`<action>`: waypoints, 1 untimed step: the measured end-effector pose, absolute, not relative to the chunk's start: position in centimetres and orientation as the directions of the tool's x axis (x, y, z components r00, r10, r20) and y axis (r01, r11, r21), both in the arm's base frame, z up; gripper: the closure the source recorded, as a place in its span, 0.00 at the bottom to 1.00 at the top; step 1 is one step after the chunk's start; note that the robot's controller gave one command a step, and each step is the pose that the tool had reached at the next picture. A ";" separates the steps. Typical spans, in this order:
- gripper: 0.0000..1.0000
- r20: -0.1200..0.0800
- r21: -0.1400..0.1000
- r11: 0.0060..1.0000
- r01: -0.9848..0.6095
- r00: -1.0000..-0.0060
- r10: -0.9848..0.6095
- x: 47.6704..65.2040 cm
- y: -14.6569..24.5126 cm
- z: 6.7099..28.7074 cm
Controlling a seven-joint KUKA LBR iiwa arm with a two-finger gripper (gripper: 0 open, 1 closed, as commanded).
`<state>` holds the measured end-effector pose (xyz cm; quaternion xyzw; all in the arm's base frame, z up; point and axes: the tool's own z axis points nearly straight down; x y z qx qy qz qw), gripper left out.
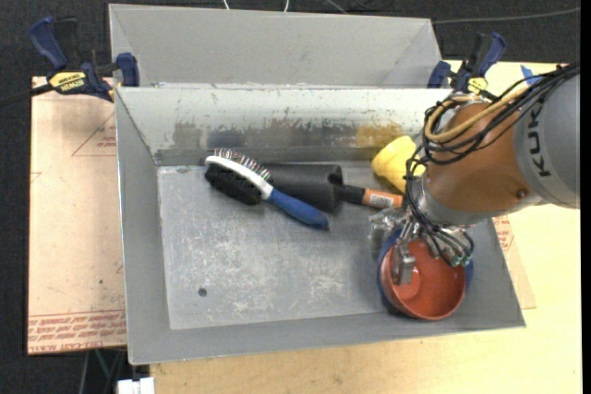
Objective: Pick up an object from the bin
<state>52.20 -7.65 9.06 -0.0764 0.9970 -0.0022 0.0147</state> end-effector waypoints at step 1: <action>1.00 -0.029 -0.007 0.988 -0.152 -0.988 -0.152 52.2 -7.7 9.1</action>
Offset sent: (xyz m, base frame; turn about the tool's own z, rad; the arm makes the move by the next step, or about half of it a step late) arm 0.0072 0.0295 0.0195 -0.0663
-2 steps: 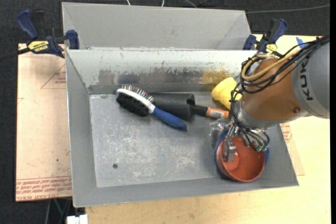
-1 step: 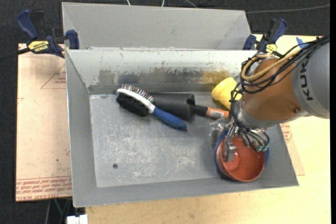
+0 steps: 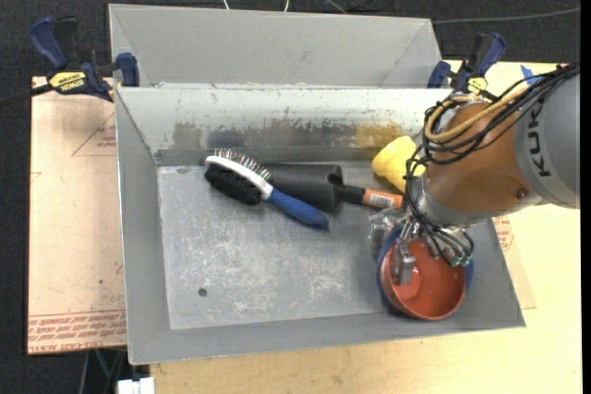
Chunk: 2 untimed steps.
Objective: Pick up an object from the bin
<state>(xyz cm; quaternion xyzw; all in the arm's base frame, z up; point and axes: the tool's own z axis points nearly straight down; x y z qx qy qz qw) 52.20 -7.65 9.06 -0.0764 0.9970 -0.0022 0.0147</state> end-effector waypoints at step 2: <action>1.00 -0.029 -0.007 0.976 -0.218 -0.975 -0.218 52.9 -4.6 10.9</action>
Offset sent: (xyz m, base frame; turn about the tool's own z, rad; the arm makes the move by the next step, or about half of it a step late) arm 0.0000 0.0000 0.0000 0.0000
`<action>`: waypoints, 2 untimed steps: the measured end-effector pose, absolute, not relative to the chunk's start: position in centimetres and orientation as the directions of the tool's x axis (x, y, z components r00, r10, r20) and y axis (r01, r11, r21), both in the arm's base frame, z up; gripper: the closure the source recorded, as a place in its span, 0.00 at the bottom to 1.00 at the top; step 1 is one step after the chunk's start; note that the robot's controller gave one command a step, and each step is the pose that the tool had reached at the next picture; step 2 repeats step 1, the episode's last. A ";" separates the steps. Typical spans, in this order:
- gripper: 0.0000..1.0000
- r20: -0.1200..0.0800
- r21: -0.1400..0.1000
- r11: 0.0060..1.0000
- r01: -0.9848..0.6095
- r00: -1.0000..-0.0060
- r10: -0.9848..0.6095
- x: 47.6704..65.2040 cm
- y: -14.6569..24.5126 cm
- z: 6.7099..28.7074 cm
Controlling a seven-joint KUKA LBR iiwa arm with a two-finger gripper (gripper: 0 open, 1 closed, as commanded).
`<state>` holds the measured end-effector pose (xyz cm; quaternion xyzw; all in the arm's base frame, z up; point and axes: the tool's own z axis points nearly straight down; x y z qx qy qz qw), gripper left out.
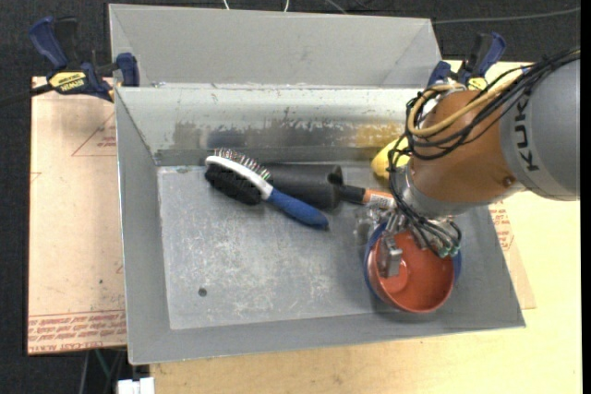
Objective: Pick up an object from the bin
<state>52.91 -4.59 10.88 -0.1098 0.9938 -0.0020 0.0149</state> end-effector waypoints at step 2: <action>1.00 -0.026 -0.006 0.969 -0.248 -0.968 -0.248 51.9 -4.8 23.7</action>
Offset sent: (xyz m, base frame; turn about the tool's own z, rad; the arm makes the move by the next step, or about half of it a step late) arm 0.0047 0.0050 0.0919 0.0180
